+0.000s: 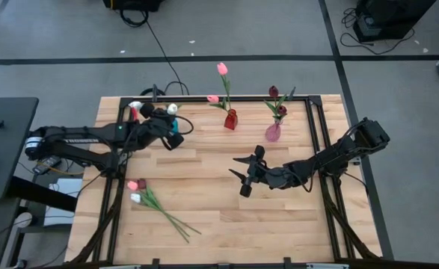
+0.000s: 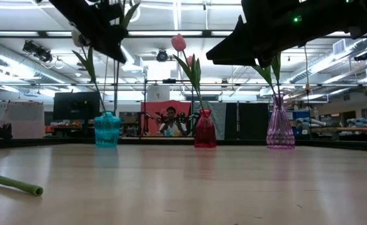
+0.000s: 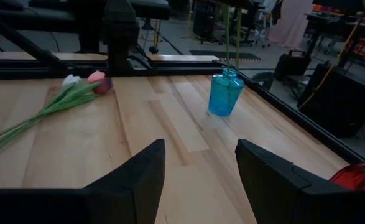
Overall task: Sort flowers into vase by color
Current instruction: Put the top white flower into the blue vase
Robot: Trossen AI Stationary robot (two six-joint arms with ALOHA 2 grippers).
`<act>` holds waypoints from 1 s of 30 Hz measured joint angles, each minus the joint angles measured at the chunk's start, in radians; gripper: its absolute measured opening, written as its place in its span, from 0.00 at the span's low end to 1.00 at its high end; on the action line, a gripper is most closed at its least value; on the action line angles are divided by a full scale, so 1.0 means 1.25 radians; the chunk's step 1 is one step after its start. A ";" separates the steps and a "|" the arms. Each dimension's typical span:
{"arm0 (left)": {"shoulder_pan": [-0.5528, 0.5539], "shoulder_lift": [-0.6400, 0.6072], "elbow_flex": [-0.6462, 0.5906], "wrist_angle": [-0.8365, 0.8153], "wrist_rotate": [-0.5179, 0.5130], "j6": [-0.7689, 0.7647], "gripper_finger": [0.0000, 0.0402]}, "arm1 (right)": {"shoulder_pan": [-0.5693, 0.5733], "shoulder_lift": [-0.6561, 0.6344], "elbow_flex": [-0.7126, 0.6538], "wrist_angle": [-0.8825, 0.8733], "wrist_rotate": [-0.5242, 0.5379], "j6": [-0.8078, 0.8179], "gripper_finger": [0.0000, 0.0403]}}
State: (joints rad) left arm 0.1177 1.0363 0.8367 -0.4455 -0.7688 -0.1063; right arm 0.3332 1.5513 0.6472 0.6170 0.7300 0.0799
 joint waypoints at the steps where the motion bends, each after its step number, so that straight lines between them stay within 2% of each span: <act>1: 0.000 0.000 0.010 -0.005 0.008 0.000 0.01 | 0.000 0.000 0.000 0.000 0.000 0.000 0.52; 5: -0.001 0.000 0.048 -0.070 0.017 -0.007 0.01 | 0.000 0.000 0.000 0.000 0.000 0.000 0.52; 11: 0.000 0.001 0.047 -0.105 0.018 -0.028 0.01 | 0.000 0.000 0.000 0.000 0.000 0.000 0.52; 20: 0.031 0.031 0.001 -0.096 0.003 -0.026 0.02 | 0.000 0.000 0.000 0.001 0.000 0.000 0.52; 30: 0.090 0.038 -0.073 -0.025 0.031 0.006 0.03 | -0.001 0.000 0.000 0.001 -0.017 0.000 0.52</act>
State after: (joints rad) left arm 0.2297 1.0836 0.7450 -0.4772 -0.7296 -0.0991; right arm 0.3321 1.5513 0.6472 0.6177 0.7090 0.0799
